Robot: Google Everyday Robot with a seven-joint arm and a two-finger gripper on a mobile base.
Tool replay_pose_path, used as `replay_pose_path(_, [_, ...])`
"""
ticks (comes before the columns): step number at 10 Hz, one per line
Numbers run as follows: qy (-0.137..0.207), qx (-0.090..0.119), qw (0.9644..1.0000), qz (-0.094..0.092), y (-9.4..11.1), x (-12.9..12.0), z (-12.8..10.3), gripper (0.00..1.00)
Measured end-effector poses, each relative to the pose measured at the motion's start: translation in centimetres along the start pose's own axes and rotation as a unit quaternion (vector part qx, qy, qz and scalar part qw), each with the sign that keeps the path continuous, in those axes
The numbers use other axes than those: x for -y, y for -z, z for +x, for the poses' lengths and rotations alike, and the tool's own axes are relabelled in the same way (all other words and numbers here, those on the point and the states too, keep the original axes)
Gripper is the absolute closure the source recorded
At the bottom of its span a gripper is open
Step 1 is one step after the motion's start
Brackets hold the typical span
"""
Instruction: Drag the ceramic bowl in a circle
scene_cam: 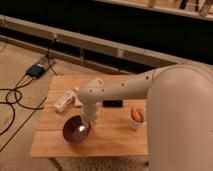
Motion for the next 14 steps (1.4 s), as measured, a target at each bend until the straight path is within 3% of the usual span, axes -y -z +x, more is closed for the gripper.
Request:
replay_pose_path(7, [0.0,0.0,1.0,0.0,-0.04,0.01,0.01,0.67])
replay_pose_path(9, [0.0,0.0,1.0,0.0,-0.04,0.0,0.02,0.73])
replay_pose_path(10, [0.0,0.0,1.0,0.0,-0.04,0.01,0.01,0.71])
replay_pose_path(12, [0.0,0.0,1.0,0.0,-0.04,0.01,0.01,0.5])
replay_pose_path(13, [0.0,0.0,1.0,0.0,-0.04,0.01,0.02,0.44])
replay_pose_path(14, [0.0,0.0,1.0,0.0,-0.04,0.01,0.02,0.3])
